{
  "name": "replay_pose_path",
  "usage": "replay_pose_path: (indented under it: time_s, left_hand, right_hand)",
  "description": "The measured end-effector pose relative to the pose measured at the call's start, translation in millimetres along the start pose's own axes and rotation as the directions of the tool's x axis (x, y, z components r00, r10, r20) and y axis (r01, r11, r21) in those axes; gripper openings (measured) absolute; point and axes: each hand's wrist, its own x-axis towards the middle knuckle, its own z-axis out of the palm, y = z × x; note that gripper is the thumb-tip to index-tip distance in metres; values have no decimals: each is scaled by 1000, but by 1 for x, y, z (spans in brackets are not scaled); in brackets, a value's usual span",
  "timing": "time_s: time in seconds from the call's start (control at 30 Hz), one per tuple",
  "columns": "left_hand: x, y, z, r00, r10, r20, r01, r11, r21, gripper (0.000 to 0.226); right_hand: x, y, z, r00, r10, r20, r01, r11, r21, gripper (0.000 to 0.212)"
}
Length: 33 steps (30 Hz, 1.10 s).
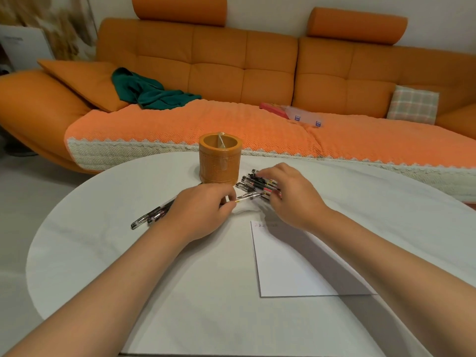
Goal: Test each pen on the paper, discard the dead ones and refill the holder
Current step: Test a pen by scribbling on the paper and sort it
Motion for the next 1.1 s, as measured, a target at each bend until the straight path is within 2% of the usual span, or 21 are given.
replay_pose_path:
  time_s: [0.1, 0.2, 0.33, 0.4, 0.43, 0.5, 0.57, 0.63, 0.7, 0.77, 0.83, 0.9, 0.97, 1.03, 1.1]
  left_hand:
    - [1, 11, 7, 998, 48, -34, -50, 997, -62, 10]
    - [1, 17, 14, 995, 99, -5, -99, 993, -61, 14]
    - [4, 13, 24, 996, 81, 47, -79, 995, -55, 23]
    - [7, 12, 30, 996, 80, 31, -78, 994, -72, 19]
    - [8, 12, 32, 997, 75, 10, -73, 991, -113, 16]
    - [9, 14, 35, 998, 47, -42, -56, 967, -249, 11]
    - [10, 19, 37, 997, 15, -74, -43, 919, -392, 8]
    - [10, 27, 37, 998, 2, -59, -32, 861, -507, 8]
    - [10, 33, 37, 999, 34, -9, -33, 832, -554, 9]
    - [10, 33, 40, 997, 63, 39, -33, 851, -525, 14]
    - [10, 28, 45, 994, 89, 70, -50, 902, -428, 30]
    - [9, 22, 49, 985, 127, 119, -88, 953, -289, 47]
    - [8, 23, 50, 973, 143, 180, -103, 971, -214, 54]
    - [9, 25, 50, 967, 149, 207, -112, 977, -181, 55]
    - [10, 26, 48, 964, 156, 216, -120, 978, -169, 56]
  right_hand:
    - [-13, -1, -4, 987, -86, 136, 86, 996, 9, 39]
    - [-25, 7, -4, 985, -75, 155, 73, 997, 22, 25]
    - [-37, 27, -6, 991, 19, 135, -23, 999, 29, 22]
    - [-39, 34, -4, 985, 87, 146, -116, 971, 208, 18]
    - [-39, 35, -3, 978, 136, 157, -187, 907, 377, 16]
    - [-35, 32, -5, 949, 255, 186, -312, 661, 682, 14]
    - [-32, 27, -6, 918, 314, 241, -360, 406, 840, 11]
    - [-28, 22, -5, 908, 295, 298, -355, 162, 921, 14]
    - [-24, 20, -6, 897, 285, 339, -348, -18, 937, 19]
    - [-21, 19, -7, 877, 295, 379, -342, -173, 924, 19]
    - [-18, 20, -7, 854, 302, 424, -326, -326, 887, 22]
    - [-18, 22, -8, 819, 322, 474, -312, -444, 840, 34]
    - [-19, 26, -9, 779, 344, 525, -319, -505, 802, 51]
    - [-21, 28, -9, 756, 354, 551, -340, -508, 792, 55]
    - [-22, 29, -9, 751, 354, 558, -357, -494, 793, 48]
